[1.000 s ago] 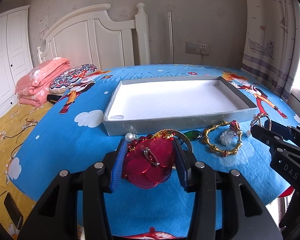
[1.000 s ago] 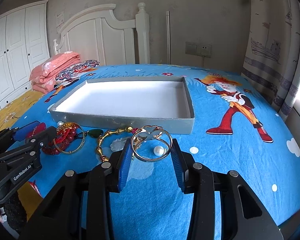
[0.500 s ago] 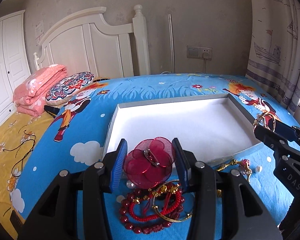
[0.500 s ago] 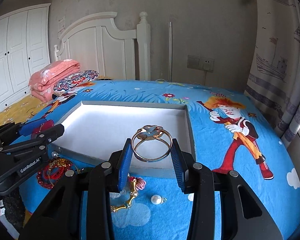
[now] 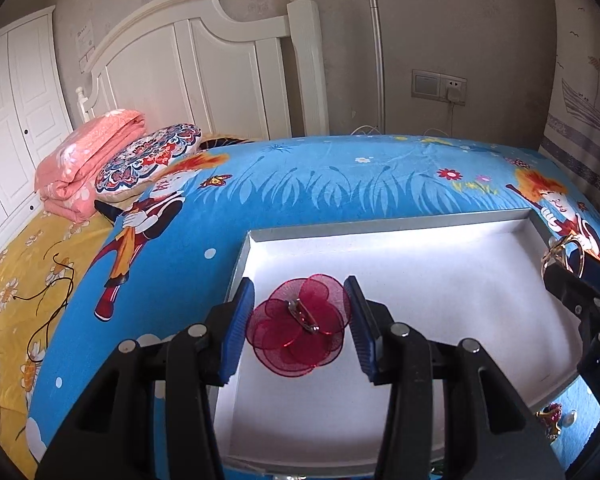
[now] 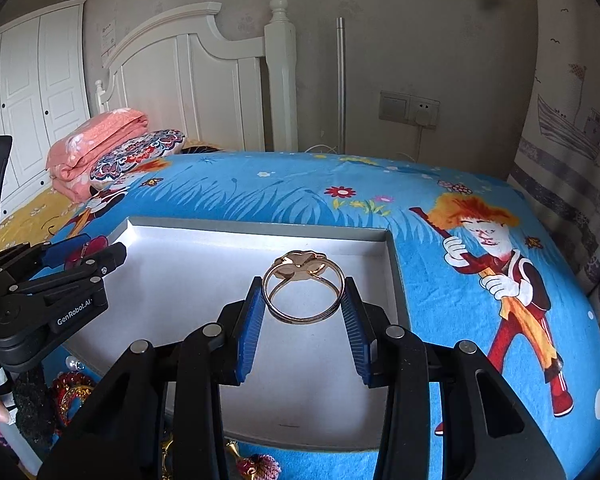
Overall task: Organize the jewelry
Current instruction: 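Carry the brooch with the left tool into the tray while the right tool drops the ring there, then move the left tool to the gold bangle while the right tool nears the gold bead bracelet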
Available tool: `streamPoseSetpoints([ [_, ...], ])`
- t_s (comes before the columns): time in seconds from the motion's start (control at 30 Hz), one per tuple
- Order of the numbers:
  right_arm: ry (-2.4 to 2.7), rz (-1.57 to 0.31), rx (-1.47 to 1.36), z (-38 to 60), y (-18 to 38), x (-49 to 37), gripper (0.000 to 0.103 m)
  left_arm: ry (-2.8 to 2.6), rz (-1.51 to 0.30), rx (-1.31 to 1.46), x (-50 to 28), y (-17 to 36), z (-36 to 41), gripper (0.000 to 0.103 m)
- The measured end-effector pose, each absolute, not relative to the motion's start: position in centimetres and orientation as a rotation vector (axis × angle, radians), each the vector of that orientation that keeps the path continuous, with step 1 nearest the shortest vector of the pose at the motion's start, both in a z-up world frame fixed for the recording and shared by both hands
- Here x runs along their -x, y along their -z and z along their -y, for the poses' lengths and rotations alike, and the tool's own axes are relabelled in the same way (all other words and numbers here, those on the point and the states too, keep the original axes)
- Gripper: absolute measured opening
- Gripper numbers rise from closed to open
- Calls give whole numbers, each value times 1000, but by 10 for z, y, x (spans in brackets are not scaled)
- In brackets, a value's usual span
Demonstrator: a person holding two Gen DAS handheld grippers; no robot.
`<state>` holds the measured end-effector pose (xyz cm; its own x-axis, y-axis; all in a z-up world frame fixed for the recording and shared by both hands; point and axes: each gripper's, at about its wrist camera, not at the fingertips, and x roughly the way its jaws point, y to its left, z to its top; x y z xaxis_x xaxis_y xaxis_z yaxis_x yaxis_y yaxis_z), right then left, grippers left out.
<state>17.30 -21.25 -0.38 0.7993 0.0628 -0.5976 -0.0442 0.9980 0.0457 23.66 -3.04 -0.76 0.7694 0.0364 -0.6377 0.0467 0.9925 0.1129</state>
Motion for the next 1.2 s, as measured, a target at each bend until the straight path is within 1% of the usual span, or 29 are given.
streamPoseSetpoints([
  [0.23, -54, -685, -45, 214, 12, -197, 39, -2, -725, -127, -256, 16, 30, 46],
  [0.3, -45, -689, -41, 214, 12, -199, 39, -3, -726, -131, -258, 15, 33, 47],
  [0.33, -41, -690, -45, 214, 12, -200, 40, -4, -725, -133, -258, 15, 33, 56],
  [0.37, -40, -692, -47, 215, 12, -199, 43, -6, -723, -131, -257, 15, 33, 65],
  [0.4, -37, -689, -50, 215, 11, -198, 47, -10, -717, -125, -256, 14, 32, 68],
  [0.43, -34, -684, -51, 215, 10, -196, 48, -13, -712, -123, -254, 13, 32, 70],
  [0.53, -35, -678, -54, 218, 7, -188, 48, -16, -706, -114, -248, 8, 29, 73],
  [0.67, -40, -662, -60, 221, 3, -170, 48, -18, -666, -105, -232, -3, 25, 82],
  [0.73, -46, -654, -64, 222, 1, -159, 48, -18, -647, -107, -222, -7, 25, 84],
  [0.83, -50, -639, -69, 224, -2, -139, 48, -17, -615, -109, -204, -12, 26, 89],
  [1.0, -46, -618, -75, 226, -4, -110, 48, -24, -574, -106, -175, -14, 26, 91],
  [1.2, -55, -643, -82, 224, 10, -84, 48, -12, -598, -57, -146, -1, 20, 93],
])
